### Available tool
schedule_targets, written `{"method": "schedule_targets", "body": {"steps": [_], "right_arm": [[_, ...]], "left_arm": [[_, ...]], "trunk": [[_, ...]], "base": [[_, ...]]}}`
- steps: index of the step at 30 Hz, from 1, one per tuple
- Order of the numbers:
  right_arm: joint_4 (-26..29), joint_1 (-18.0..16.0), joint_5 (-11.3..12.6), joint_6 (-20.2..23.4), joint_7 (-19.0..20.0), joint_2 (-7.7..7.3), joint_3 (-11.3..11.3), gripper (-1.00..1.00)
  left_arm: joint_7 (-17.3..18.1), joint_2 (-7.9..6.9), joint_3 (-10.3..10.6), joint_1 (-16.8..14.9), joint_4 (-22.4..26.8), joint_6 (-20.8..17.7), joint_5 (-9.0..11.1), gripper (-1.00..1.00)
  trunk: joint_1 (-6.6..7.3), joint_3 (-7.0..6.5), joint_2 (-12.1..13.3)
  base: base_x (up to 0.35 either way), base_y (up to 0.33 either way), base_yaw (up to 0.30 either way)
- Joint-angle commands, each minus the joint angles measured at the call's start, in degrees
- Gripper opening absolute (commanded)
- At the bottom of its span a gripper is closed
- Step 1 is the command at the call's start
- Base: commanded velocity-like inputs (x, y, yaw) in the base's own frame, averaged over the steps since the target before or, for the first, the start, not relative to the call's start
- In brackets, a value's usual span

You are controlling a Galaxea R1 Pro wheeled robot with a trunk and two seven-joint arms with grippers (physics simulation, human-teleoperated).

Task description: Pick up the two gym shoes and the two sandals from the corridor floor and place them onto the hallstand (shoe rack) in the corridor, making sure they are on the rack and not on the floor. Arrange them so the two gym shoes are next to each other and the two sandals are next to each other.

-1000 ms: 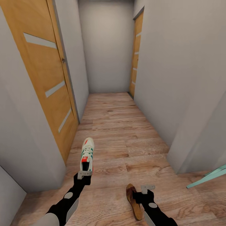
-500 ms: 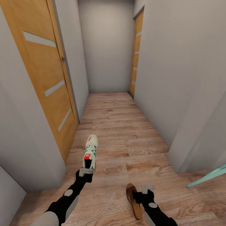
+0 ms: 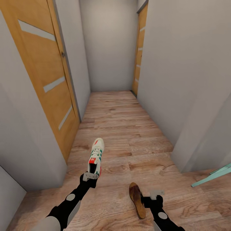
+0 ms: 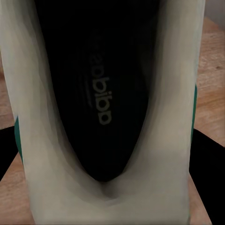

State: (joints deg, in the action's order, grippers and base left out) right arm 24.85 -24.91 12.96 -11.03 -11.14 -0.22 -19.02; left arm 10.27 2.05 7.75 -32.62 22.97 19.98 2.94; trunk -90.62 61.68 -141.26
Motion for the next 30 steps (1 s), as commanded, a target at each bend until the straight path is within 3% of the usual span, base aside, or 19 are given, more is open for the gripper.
{"method": "schedule_targets", "body": {"steps": [1, 5, 24, 30], "right_arm": [[-0.1, -0.1, 0.6, -0.3, -0.4, -0.04, -0.5, 1.0], [-0.1, -0.1, 0.6, -0.3, -0.4, 0.01, -0.5, 1.0], [-0.1, -0.1, 0.6, -0.3, -0.4, 0.04, -0.5, 1.0], [-0.1, -0.1, 0.6, -0.3, -0.4, 0.04, -0.4, 1.0]], "left_arm": [[0.1, -0.02, 0.2, 0.0, 0.1, 0.2, 0.4, -1.0], [0.1, 0.04, 0.2, 0.0, 0.2, 0.2, 0.4, -1.0], [0.1, -0.07, 0.1, 0.0, 0.3, 0.3, 0.4, -1.0], [0.1, -0.14, 0.1, 0.0, 0.3, 0.3, 0.4, -1.0]], "trunk": [[-0.21, 0.32, -0.4], [-1.06, 1.41, -2.0], [-1.55, 7.35, -2.2], [-1.7, 9.18, -2.3]], "base": [[0.0, 0.0, 0.0], [0.0, 0.0, 0.0], [0.0, 0.0, 0.002], [0.0, 0.0, 0.122]]}}
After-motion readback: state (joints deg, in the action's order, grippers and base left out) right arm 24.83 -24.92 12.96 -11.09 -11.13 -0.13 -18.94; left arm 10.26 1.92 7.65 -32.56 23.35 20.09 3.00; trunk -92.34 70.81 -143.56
